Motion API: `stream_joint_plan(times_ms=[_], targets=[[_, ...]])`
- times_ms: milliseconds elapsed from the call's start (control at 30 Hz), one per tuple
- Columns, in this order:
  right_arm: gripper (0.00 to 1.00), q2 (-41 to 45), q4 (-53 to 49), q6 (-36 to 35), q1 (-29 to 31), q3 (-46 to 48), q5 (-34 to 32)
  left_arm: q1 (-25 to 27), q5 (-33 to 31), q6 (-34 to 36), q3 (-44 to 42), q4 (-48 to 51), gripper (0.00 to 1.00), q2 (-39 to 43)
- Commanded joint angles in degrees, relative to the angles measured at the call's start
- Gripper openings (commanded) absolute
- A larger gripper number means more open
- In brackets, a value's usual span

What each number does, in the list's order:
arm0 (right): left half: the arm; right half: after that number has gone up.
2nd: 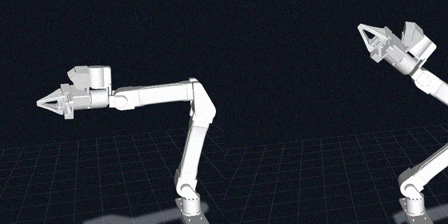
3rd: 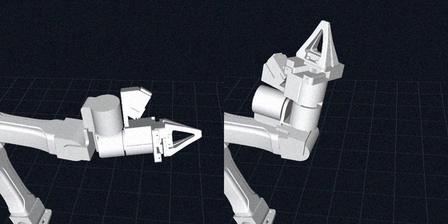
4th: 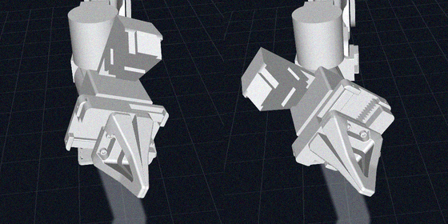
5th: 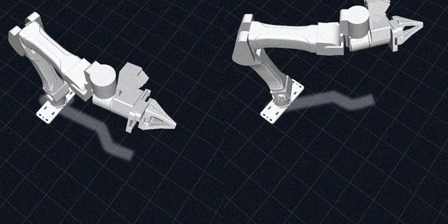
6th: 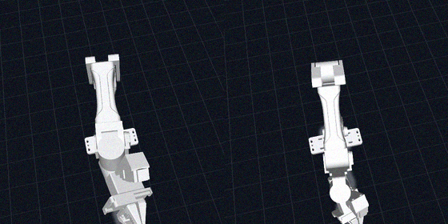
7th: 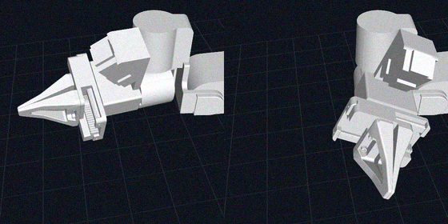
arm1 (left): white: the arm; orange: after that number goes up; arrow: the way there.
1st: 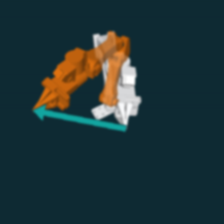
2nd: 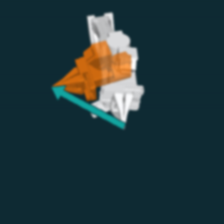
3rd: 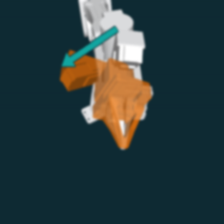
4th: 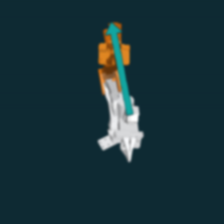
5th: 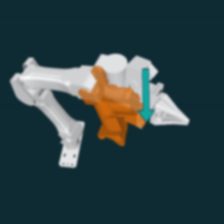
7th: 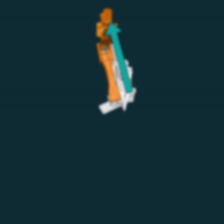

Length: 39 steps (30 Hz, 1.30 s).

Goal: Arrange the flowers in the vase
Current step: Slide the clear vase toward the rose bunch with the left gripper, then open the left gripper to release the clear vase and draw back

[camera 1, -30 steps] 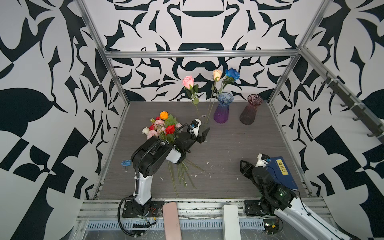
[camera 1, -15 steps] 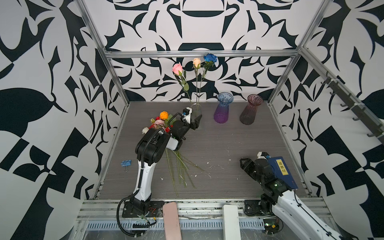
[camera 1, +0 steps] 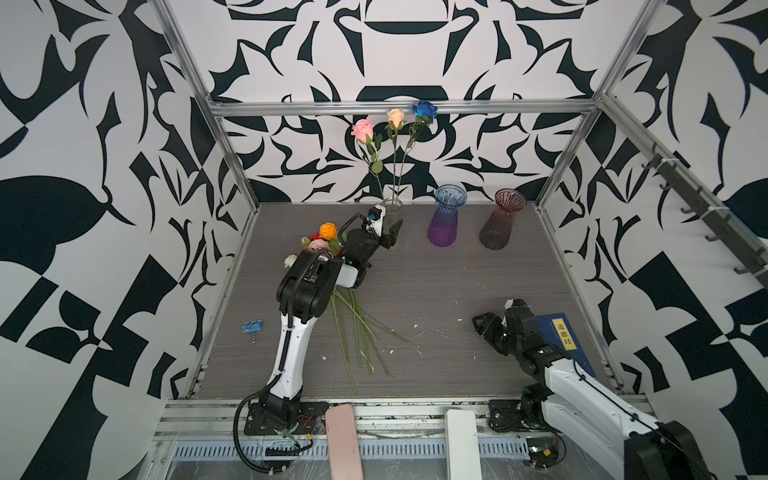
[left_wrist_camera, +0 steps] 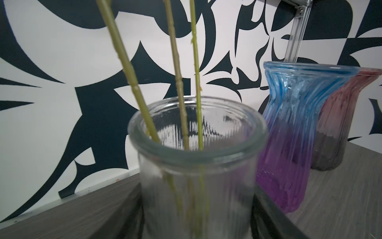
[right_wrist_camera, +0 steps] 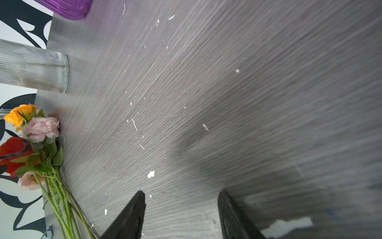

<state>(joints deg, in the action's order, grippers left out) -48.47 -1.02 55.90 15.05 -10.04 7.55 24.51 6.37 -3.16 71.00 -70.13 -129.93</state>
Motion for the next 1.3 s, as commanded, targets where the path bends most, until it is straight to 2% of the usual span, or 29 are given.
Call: stream_joint_plan(times_ms=[0,267,367,500,633,767,800,900,1033,1267], targets=[[0.6,-0.4,1.9,-1.5,-0.3,-2.0,1.7,-2.0,-0.3,-0.6,0.8,2.2,0.4,-2.8],[0.59,0.1,1.7,-1.2,-0.5,-1.8,1.5,-2.5,0.6,-1.0,0.1,0.5,0.41,-3.0],[0.59,-0.1,1.8,-1.1,-0.5,-1.8,1.5,-2.5,1.1,-1.7,0.3,0.3,0.51,-3.2],[0.59,-0.2,1.7,-1.1,-0.5,-1.8,1.5,-2.5,1.6,-1.9,0.1,-0.5,0.57,-3.3],[0.59,-1.2,2.1,-1.2,-0.6,-2.1,1.6,-2.5,2.1,-1.9,-0.3,-1.7,0.78,-3.5],[0.59,-2.9,2.6,-1.4,-0.7,-2.6,2.5,-2.5,2.8,-1.9,-1.5,-4.4,0.84,-3.5],[0.59,-2.9,2.6,-1.5,-0.7,-2.7,2.6,-2.5,2.8,-1.9,-1.7,-4.7,0.89,-3.5],[0.59,-2.0,2.5,-1.4,-0.9,-2.4,2.4,-2.5,2.8,-1.9,-1.9,-5.1,0.95,-3.5],[0.59,-2.0,2.5,-1.5,-1.1,-2.3,2.6,-2.5,3.0,-1.5,-2.9,-7.2,1.0,-3.3],[0.59,-2.9,2.7,-1.5,-1.2,-2.5,2.9,-2.4,1.7,-0.1,-6.0,-11.6,0.99,-1.8]])
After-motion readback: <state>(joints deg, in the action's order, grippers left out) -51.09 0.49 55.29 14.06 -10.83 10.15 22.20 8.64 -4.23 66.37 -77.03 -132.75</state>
